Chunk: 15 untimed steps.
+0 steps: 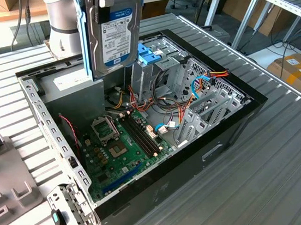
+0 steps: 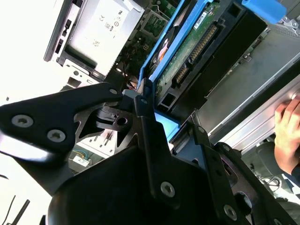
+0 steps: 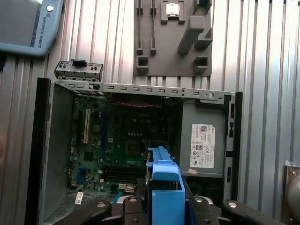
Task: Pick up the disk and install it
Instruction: 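Pick up the disk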
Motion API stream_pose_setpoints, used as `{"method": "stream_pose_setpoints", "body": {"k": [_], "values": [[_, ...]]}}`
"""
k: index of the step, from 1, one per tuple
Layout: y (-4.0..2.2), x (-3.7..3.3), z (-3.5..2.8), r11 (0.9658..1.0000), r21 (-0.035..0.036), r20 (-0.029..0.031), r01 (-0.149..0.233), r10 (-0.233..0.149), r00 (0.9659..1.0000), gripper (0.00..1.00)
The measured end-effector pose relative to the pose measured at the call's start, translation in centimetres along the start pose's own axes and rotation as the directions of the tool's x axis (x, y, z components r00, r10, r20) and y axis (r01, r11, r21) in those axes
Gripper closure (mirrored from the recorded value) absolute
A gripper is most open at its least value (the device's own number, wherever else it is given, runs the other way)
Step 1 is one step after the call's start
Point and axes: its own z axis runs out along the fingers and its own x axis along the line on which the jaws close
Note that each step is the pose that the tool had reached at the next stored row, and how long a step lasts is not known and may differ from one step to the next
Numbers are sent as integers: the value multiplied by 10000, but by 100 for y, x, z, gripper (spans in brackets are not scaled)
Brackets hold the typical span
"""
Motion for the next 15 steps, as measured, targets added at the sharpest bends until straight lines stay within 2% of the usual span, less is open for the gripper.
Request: {"method": "stream_pose_setpoints", "body": {"k": [15], "values": [[-160, 12, -6, 10000, 0, 0, 0, 0, 10000, 63]]}}
